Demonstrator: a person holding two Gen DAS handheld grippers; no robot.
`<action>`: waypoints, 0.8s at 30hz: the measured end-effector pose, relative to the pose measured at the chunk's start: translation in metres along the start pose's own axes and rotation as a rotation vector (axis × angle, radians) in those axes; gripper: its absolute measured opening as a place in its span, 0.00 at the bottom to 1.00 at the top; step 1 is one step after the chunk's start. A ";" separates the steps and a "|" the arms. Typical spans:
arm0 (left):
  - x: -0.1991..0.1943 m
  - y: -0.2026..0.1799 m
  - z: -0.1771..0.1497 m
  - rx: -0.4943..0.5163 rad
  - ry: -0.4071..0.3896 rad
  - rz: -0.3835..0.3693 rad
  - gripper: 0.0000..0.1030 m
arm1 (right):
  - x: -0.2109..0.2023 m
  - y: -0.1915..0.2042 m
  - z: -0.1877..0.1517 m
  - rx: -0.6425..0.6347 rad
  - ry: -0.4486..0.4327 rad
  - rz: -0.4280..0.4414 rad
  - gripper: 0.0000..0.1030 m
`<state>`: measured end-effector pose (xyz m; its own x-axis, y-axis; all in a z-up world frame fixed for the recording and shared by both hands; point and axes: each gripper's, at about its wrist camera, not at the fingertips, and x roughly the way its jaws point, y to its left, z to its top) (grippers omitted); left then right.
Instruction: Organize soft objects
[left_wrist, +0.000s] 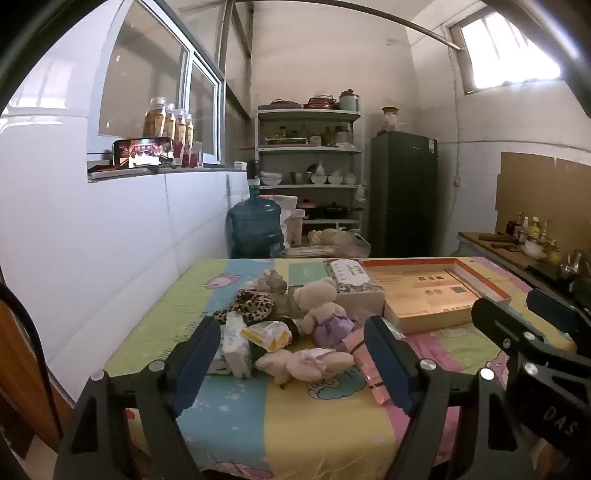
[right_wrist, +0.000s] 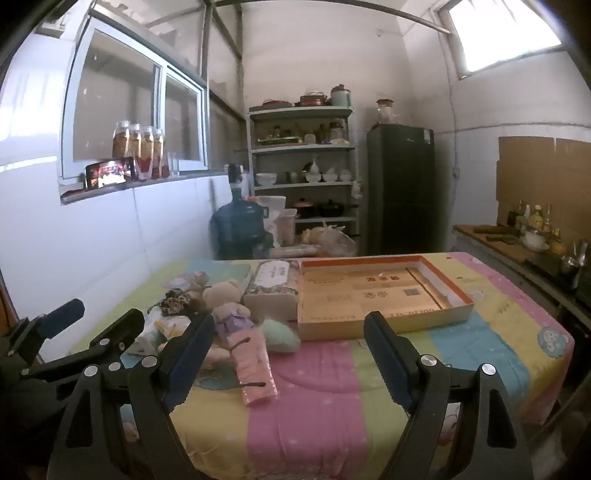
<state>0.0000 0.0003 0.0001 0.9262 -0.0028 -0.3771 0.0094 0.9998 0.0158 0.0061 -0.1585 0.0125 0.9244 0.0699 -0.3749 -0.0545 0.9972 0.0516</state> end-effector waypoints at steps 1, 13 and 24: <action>0.000 0.000 0.000 -0.003 0.000 0.000 0.78 | 0.000 0.000 0.000 -0.001 -0.001 -0.001 0.82; 0.000 0.001 0.000 -0.007 -0.004 -0.006 0.78 | -0.002 -0.002 0.001 0.015 -0.006 0.006 0.82; -0.004 -0.003 -0.001 -0.006 -0.005 -0.007 0.78 | -0.001 0.001 0.000 0.018 -0.007 0.007 0.82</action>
<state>-0.0035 -0.0027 0.0008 0.9280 -0.0096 -0.3724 0.0135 0.9999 0.0078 0.0054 -0.1578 0.0132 0.9267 0.0770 -0.3678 -0.0545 0.9960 0.0712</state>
